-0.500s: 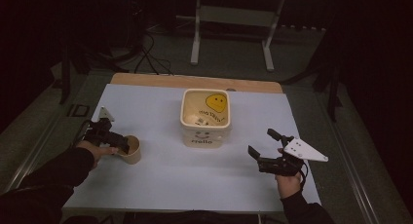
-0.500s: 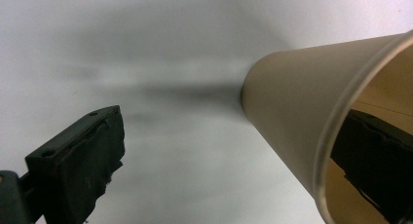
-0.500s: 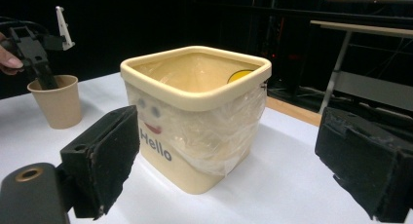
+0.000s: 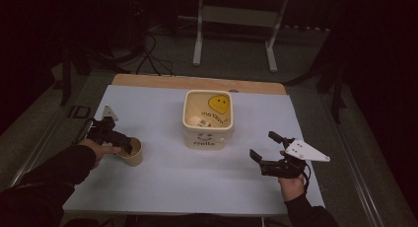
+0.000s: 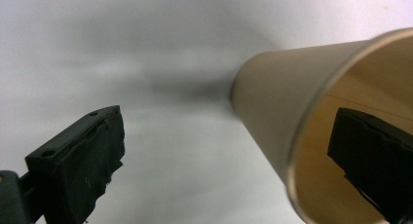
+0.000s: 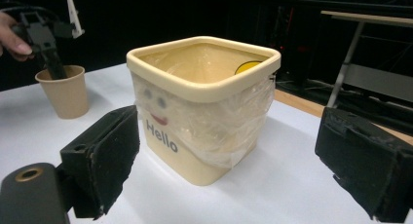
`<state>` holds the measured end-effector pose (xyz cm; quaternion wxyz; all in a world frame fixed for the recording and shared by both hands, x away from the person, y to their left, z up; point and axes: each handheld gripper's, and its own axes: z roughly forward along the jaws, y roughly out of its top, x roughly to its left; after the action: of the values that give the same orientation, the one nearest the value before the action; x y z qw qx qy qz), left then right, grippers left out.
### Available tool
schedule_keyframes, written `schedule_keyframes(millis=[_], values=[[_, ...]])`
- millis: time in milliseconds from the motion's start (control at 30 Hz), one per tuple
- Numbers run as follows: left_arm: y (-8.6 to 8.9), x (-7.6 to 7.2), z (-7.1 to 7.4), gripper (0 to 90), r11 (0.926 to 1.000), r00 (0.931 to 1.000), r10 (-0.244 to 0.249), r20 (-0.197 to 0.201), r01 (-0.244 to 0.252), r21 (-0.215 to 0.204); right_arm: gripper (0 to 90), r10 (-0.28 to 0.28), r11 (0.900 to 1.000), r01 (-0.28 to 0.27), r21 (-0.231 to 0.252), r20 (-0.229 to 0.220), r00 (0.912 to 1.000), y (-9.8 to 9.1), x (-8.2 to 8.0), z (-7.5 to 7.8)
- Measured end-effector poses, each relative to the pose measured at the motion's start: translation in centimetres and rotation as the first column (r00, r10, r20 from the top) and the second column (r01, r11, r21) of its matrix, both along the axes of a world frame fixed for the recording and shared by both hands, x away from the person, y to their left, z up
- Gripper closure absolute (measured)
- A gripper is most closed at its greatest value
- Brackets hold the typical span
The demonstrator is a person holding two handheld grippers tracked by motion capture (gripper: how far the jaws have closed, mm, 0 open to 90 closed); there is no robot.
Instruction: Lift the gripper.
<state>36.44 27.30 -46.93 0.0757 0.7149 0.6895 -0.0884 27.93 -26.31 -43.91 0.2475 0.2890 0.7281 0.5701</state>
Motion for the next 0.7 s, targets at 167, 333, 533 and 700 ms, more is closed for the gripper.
schedule_keyframes(millis=[167, 333, 533, 700], values=[[0.0, 0.1, 1.0, 1.1, 0.9996, 0.9996, -0.029, 0.004, 0.029, 0.005, 9.0, 0.008, 1.0000, -0.008, -0.005, -0.006, 0.9999, 0.1, 0.0, -0.1], [0.2, 0.0, 1.8, 1.0, 0.9975, 0.9976, -0.069, 0.010, 0.069, -0.013, 9.0, 0.020, 0.9997, -0.021, -0.013, -0.014, 0.9997, 0.1, 0.0, -0.1], [0.0, -0.2, 2.5, 1.0, 0.9875, 0.9875, -0.157, 0.000, 0.157, 0.011, 9.0, 0.030, 0.9990, -0.031, -0.032, -0.020, 0.9993, 0.3, 0.0, -0.1], [-0.2, -0.2, 3.0, 1.1, 0.9766, 0.9766, -0.215, -0.009, 0.215, 0.008, 9.0, 0.036, 0.9988, -0.037, -0.032, -0.023, 0.9991, 0.3, 0.0, 0.0]])
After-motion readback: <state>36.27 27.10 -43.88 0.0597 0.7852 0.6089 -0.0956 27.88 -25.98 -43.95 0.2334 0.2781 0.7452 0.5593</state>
